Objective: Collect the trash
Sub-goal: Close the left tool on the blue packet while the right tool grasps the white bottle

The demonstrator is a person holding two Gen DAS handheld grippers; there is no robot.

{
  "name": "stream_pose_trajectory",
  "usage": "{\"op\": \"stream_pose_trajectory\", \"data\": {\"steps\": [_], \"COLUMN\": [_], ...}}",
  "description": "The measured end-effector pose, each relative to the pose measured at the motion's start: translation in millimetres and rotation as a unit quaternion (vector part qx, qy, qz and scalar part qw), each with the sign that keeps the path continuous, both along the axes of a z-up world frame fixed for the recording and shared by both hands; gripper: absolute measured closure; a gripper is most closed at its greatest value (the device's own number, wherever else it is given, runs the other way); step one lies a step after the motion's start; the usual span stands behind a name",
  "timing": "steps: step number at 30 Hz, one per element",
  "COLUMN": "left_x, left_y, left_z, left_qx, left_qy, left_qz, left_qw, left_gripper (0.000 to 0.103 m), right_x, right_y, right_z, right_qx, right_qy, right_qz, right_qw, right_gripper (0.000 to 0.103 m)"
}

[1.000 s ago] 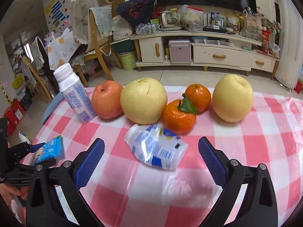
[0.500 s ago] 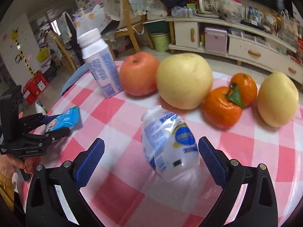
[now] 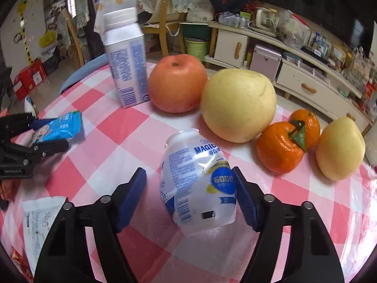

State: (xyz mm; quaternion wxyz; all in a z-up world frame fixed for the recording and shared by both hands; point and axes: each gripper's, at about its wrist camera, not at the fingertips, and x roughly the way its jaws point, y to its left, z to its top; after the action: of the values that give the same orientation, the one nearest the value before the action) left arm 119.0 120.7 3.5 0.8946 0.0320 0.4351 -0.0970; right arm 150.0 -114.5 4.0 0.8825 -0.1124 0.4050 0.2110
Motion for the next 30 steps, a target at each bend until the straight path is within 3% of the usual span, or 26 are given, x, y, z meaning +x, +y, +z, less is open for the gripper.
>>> {"op": "stream_pose_trajectory", "data": {"steps": [5,9,12,18,30], "left_x": [-2,-7,-12,-24,-55], "left_y": [2,4,2,-5,-13], "left_z": [2,2,2,4,7], "left_qx": [-0.001,-0.011,-0.02,-0.034,-0.064], "left_qy": [0.002,0.003,0.005,0.007,0.014], "left_qz": [0.013,0.016,0.015,0.007,-0.003], "left_qw": [0.9999,0.9998,0.9997,0.9994,0.9978], "left_gripper": [0.051,0.053,0.055,0.057,0.059], "right_x": [-6,-10,-14,-34,-86], "right_y": [9,5,2,-3,11], "right_z": [-1,5,9,13,24], "right_qx": [-0.021,0.008,0.023,0.056,0.061], "right_qy": [-0.013,-0.017,-0.016,-0.007,-0.009], "right_qz": [0.005,-0.004,-0.008,-0.012,-0.016], "right_qw": [1.0,1.0,1.0,0.998,0.998], "right_gripper": [0.045,0.061,0.065,0.069,0.074]}}
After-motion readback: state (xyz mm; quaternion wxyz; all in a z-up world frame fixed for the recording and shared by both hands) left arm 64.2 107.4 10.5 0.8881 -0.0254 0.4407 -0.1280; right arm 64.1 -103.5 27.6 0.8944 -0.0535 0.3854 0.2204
